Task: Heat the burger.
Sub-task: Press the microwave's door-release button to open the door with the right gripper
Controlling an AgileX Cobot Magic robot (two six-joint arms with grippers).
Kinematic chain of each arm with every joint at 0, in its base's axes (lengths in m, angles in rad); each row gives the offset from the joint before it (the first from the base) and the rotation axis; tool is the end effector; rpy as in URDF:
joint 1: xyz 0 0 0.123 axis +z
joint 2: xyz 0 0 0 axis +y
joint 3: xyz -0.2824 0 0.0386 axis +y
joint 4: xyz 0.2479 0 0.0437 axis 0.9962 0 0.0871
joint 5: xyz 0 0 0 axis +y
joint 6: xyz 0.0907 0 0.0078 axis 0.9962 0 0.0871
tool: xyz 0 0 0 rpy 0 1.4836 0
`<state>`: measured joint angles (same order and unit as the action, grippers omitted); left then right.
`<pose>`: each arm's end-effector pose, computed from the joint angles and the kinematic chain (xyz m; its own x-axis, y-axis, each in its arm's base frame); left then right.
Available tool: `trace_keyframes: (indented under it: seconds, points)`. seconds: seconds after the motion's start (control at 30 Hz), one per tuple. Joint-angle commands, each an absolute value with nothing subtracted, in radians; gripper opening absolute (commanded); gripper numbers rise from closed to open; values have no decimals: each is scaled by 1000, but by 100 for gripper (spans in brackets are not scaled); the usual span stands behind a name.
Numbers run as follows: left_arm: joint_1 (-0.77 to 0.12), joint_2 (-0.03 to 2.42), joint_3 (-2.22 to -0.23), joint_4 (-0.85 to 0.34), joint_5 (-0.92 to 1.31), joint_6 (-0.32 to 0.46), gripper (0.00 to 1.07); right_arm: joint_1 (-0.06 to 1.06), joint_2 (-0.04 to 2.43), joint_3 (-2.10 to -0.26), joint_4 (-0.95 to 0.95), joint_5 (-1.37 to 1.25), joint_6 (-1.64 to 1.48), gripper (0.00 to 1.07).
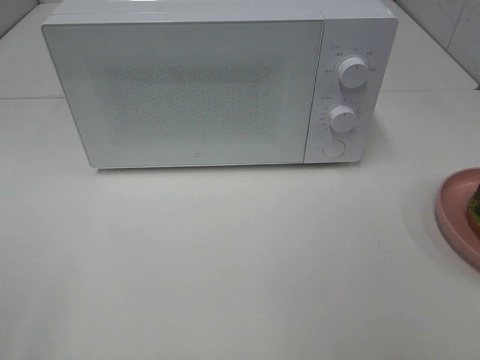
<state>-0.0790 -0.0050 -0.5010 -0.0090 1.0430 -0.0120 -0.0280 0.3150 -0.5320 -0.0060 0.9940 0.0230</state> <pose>-0.0051 -0.0003 0.2789 -0.4348 0.0178 -0.9004 0.0787 0.9967 -0.0183 0.0462 -0.0018 0.2852 -0.6354 0.0375 -0.7713 0.0444 0.9989 0.0120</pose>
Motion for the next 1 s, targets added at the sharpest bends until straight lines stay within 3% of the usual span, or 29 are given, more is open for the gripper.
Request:
trace_keyframes:
  seconds: [0.03,0.17,0.27,0.33,0.37,0.43,0.47,0.5,0.53,0.57,0.6,0.63,0.7,1.0]
  points:
    - [-77,-26,-498,-20,1034,-11,100,-34,428,-546,-7,876,-11,97]
    - [-77,-26,-498,-20,1034,-11,100,-34,515,-546,-7,729,-11,96]
    - [-77,-26,-498,-20,1034,-11,100,-34,640,-546,-20,436,-11,87]
    - [-77,-26,-498,-20,1034,-11,100,-34,666,-546,-23,389,-13,83]
    - [-77,-26,-498,-20,1034,-11,100,-34,710,-546,-23,282,-29,71]
    - [-77,-26,-498,-20,1034,-11,100,-34,735,-546,-23,244,-35,65]
    - [-77,-26,-498,-20,1034,-11,100,-34,783,-546,-23,157,-38,48]
    - [-77,-26,-498,-20,1034,-11,100,-34,783,-546,-23,157,-38,48]
    - [-77,-26,-498,-20,1034,-11,100,-34,802,-545,-23,117,-38,41]
    - [-77,-26,-498,-20,1034,-11,100,-34,843,-534,-23,36,-38,24]
    - [-77,-26,-498,-20,1034,-11,100,-34,843,-534,-23,36,-38,24]
    - [-77,-26,-498,-20,1034,-11,100,-34,884,-515,-23,-65,-37,6]
    - [-77,-26,-498,-20,1034,-11,100,-34,902,-505,-22,-106,-35,0]
    - [-77,-26,-498,-20,1034,-11,100,-34,1041,-352,-25,-543,49,0]
